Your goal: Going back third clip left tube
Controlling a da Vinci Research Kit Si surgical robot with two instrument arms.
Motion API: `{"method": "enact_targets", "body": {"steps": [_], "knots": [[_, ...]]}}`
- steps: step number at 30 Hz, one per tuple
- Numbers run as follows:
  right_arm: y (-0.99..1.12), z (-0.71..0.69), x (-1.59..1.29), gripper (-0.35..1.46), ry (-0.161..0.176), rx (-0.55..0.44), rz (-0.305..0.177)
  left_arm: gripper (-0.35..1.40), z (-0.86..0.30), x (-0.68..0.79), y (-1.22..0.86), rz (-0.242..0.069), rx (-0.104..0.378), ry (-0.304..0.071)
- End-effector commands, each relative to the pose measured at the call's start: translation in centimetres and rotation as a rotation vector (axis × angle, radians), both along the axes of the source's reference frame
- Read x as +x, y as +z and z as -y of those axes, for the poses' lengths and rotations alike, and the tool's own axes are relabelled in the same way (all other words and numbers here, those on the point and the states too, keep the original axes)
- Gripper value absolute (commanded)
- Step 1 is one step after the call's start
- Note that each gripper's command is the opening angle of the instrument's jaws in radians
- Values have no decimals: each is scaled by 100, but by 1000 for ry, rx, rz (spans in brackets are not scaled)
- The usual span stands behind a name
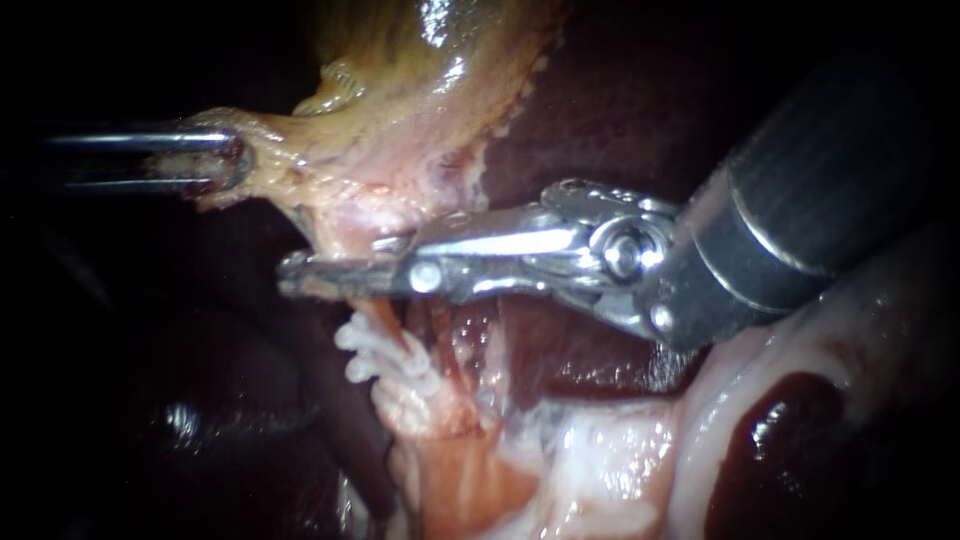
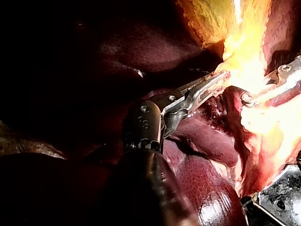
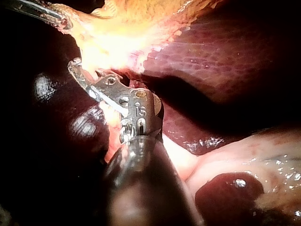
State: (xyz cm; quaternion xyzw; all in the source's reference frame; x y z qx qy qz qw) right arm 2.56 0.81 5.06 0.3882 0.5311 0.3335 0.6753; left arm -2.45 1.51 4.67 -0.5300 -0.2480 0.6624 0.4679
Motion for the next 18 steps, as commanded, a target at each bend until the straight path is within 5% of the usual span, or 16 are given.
{"method": "enact_targets", "body": {"steps": [1, 7, 9, 11, 13, 18], "knots": [[1, 0, 0, -35, 1, 1, 0, -35, 0, 0, 0, 0, 0, 0], [1, 0, -1, -35, 3, 0, 2, -35, 1, 0, -1, 0, 0, 0], [1, 0, 0, -32, -21, 6, -14, -35, 1, 0, -1, 0, 0, 0], [3, 0, 5, 3, -50, -41, -36, -35, 1, 0, -1, -1, 0, 0], [7, -1, 16, 45, -43, -48, -39, -35, 1, 0, -1, -1, 0, 0], [24, 9, 20, 50, -33, -57, -57, -35, 1, 0, -1, -1, 0, 0]]}}
